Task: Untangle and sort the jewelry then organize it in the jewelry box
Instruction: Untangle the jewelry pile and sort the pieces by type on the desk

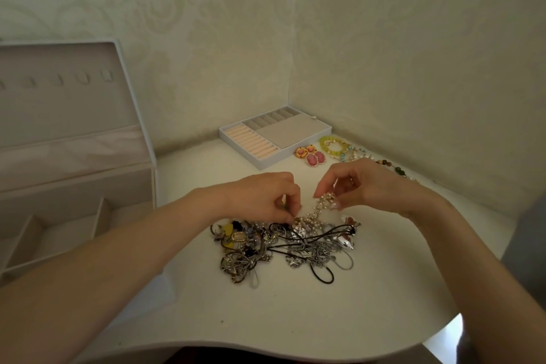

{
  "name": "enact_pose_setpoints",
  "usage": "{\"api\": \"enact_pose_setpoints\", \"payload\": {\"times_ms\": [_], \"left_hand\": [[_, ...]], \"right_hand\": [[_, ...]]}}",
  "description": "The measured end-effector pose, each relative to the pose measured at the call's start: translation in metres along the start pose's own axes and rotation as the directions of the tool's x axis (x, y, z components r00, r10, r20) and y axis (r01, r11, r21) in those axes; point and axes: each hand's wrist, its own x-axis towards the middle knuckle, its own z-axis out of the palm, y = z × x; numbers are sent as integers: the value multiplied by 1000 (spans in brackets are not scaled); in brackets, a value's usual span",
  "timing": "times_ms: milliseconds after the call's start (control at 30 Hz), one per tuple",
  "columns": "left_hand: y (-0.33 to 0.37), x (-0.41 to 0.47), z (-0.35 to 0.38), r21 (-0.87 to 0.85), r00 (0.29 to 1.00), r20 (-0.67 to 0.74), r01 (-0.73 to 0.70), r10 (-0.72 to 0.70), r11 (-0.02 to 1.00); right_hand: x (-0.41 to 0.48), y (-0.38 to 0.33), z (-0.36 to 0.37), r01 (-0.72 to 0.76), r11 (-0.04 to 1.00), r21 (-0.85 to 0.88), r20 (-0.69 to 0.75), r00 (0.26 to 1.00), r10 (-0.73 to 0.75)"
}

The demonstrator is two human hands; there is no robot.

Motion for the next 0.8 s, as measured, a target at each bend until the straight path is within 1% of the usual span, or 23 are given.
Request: {"api": "enact_pose_setpoints", "payload": {"times_ms": [67, 133, 233, 333, 400, 433, 533, 600, 700, 800], "left_hand": [[-2, -1, -3, -33, 1000, -10, 19, -20, 999], [-6, -2, -8, -52, 993, -104, 54, -59, 997], [-16, -2, -14, -53, 947, -281, 149, -158, 987], [-24, -1, -15, -43, 899, -359, 253, -251, 967], [-24, -1, -15, -48, 903, -342, 260, -261, 964], [-23, -2, -15, -56, 921, -310, 232, -238, 971], [-15, -4, -14, -58, 983, -149, 103, -110, 993], [-11, -3, -9, -4, 995, -72, 71, -71, 997], [-11, 0, -1, 72, 996, -46, 82, -79, 994], [-13, 0, 0, 90, 996, -57, 79, -74, 993]], "right_hand": [[-1, 1, 0, 7, 1000, 11, -22, 1000, -6], [-2, 2, 0, 21, 999, 32, -40, 999, -20], [-3, 1, -1, 54, 998, 32, -94, 994, -51], [-3, 1, -1, 80, 996, 40, -157, 985, -73], [-3, 2, 0, 86, 994, 64, -177, 981, -74], [-2, 2, 1, 87, 993, 76, -182, 981, -72], [1, 2, 5, 78, 992, 94, -190, 980, -59], [5, 2, 10, 69, 993, 100, -206, 977, -48], [10, 5, 16, 79, 991, 107, -218, 975, -54], [11, 6, 18, 69, 994, 85, -220, 974, -48]]}}
